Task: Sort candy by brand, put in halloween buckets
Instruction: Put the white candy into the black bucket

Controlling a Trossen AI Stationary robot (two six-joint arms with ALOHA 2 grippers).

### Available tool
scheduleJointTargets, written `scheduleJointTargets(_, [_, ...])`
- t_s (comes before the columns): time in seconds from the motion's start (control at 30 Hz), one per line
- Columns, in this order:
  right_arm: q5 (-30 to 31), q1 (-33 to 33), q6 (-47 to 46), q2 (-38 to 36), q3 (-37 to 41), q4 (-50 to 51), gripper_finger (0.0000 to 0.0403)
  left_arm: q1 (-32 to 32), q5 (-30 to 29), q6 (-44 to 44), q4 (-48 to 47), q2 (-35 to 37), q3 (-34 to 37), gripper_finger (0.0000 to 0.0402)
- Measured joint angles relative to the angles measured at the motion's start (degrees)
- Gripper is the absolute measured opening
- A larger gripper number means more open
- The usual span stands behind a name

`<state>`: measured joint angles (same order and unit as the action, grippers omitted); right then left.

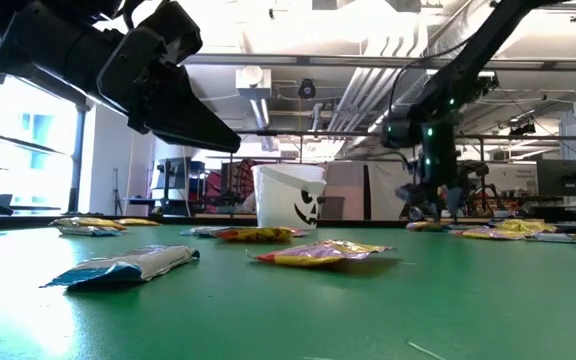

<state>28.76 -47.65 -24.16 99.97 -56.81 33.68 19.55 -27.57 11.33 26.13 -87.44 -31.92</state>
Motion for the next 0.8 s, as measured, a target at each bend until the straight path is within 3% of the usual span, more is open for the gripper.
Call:
scheduleJointTargets(0.27, [3.6,-2.0,-1.5,3.3,0.7,-2.2,0.0163,0.0,0.0,0.0,-1.1,0.0,0.0,0.0147])
scheduleJointTargets(0.6, [5.3,-2.6,-0.5,3.2,0.7,-5.4,0.0105,0.0,0.0,0.0,-1.1,0.0,0.0,0.0147])
scheduleJointTargets(0.8, [5.4,-3.7,-1.0,3.2,0.7,-5.7,0.0096,0.0,0.0,0.0,-1.2,0.0,0.0,0.0147])
